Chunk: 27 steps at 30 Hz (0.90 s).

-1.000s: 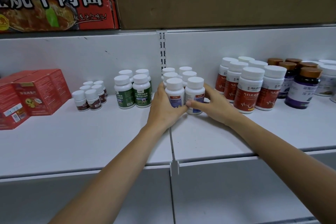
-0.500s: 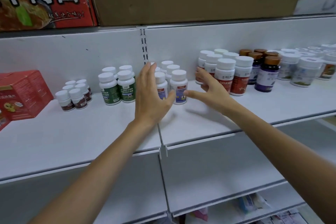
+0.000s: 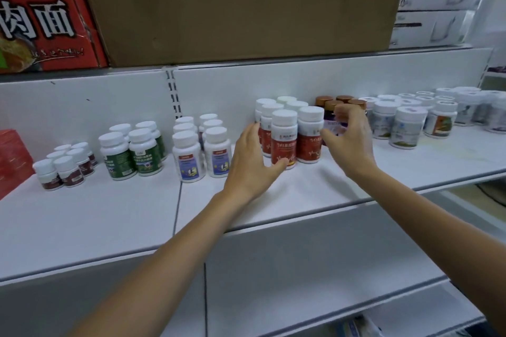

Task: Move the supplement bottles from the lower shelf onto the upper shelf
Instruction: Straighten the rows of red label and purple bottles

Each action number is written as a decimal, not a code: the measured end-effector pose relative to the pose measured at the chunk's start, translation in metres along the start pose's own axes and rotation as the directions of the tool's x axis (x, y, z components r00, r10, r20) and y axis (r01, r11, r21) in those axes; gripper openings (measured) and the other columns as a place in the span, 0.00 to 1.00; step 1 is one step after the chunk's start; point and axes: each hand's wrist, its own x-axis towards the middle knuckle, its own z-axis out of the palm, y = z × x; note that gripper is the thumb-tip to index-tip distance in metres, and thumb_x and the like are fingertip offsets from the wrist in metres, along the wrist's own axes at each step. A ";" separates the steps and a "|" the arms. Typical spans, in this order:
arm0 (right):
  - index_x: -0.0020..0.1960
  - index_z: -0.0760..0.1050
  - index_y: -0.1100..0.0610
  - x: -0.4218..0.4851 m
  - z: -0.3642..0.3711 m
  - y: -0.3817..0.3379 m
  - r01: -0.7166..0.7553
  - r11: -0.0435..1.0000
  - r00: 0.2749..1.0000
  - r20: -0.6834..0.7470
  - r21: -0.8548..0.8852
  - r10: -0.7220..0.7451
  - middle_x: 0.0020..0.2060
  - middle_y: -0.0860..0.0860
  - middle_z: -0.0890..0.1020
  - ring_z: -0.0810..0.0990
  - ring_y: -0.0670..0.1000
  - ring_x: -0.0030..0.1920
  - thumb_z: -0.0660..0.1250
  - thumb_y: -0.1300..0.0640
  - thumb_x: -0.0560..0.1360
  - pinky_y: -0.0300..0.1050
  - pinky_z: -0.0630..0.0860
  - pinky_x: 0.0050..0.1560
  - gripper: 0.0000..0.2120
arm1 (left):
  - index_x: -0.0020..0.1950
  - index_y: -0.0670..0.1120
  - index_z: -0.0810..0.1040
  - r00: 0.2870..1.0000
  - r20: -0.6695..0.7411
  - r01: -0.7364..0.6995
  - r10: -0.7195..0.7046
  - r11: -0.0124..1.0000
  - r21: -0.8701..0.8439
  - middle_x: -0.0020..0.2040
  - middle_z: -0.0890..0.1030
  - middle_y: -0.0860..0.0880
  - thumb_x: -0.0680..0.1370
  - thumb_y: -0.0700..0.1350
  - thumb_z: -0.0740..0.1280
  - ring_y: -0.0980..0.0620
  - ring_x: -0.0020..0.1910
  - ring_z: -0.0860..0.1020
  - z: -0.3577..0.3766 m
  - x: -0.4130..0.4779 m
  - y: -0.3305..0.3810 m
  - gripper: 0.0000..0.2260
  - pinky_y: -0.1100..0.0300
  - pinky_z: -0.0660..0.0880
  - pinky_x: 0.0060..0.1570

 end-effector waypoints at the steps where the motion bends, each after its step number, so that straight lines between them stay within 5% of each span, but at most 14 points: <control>1: 0.65 0.68 0.61 0.005 0.000 0.006 -0.005 1.000 0.998 0.065 -0.014 0.006 0.60 0.56 0.73 0.72 0.52 0.58 0.68 0.62 0.73 0.40 0.69 0.55 0.22 | 0.72 0.42 0.60 0.999 0.017 0.042 -0.042 0.999 0.000 0.71 0.64 0.46 0.73 0.47 0.71 0.51 0.70 0.62 0.006 0.006 0.003 0.32 0.76 0.51 0.55; 4: 0.67 0.65 0.60 0.017 0.001 0.021 0.014 1.000 0.971 0.237 -0.028 -0.007 0.63 0.55 0.71 0.70 0.47 0.56 0.68 0.60 0.73 0.33 0.65 0.51 0.24 | 0.67 0.43 0.65 0.989 0.039 0.145 -0.145 0.989 0.008 0.66 0.69 0.45 0.72 0.46 0.71 0.48 0.66 0.67 0.024 0.022 0.004 0.27 0.70 0.58 0.54; 7: 0.69 0.64 0.58 0.032 0.005 0.030 -0.053 0.997 0.921 0.389 0.062 0.025 0.64 0.54 0.73 0.73 0.49 0.61 0.70 0.61 0.71 0.42 0.71 0.58 0.28 | 0.68 0.44 0.63 0.980 -0.018 0.196 -0.196 0.981 -0.002 0.66 0.70 0.46 0.71 0.45 0.71 0.48 0.66 0.68 0.037 0.034 0.002 0.28 0.71 0.58 0.50; 12: 0.69 0.66 0.53 0.050 0.012 0.040 -0.141 0.982 0.809 0.587 0.127 0.040 0.59 0.48 0.77 0.76 0.47 0.57 0.72 0.59 0.68 0.43 0.74 0.55 0.31 | 0.62 0.48 0.64 0.965 -0.035 0.252 -0.259 0.957 -0.145 0.59 0.75 0.49 0.71 0.38 0.69 0.55 0.53 0.74 0.052 0.042 0.000 0.23 0.78 0.67 0.41; 15: 0.65 0.67 0.48 0.053 0.018 0.043 -0.134 0.973 0.769 0.639 0.190 -0.018 0.52 0.44 0.78 0.77 0.44 0.52 0.70 0.62 0.69 0.38 0.73 0.50 0.27 | 0.64 0.49 0.64 0.962 -0.048 0.255 -0.268 0.949 -0.185 0.56 0.75 0.53 0.70 0.38 0.69 0.55 0.53 0.75 0.058 0.043 -0.003 0.25 0.74 0.68 0.42; 20: 0.64 0.67 0.49 0.054 0.027 0.049 -0.248 0.929 0.714 0.700 0.274 -0.016 0.54 0.47 0.81 0.79 0.48 0.55 0.72 0.57 0.63 0.54 0.75 0.60 0.31 | 0.67 0.51 0.60 0.961 -0.005 0.272 -0.278 0.944 -0.187 0.52 0.75 0.57 0.71 0.38 0.69 0.62 0.49 0.76 0.056 0.042 -0.003 0.28 0.77 0.70 0.41; 27: 0.64 0.69 0.49 0.055 0.034 0.057 -0.275 0.909 0.722 0.692 0.314 -0.021 0.53 0.47 0.81 0.79 0.48 0.55 0.71 0.62 0.68 0.53 0.75 0.61 0.27 | 0.68 0.49 0.61 0.952 -0.023 0.300 -0.305 0.947 -0.119 0.51 0.76 0.55 0.72 0.40 0.69 0.55 0.48 0.75 0.055 0.044 -0.004 0.28 0.78 0.68 0.38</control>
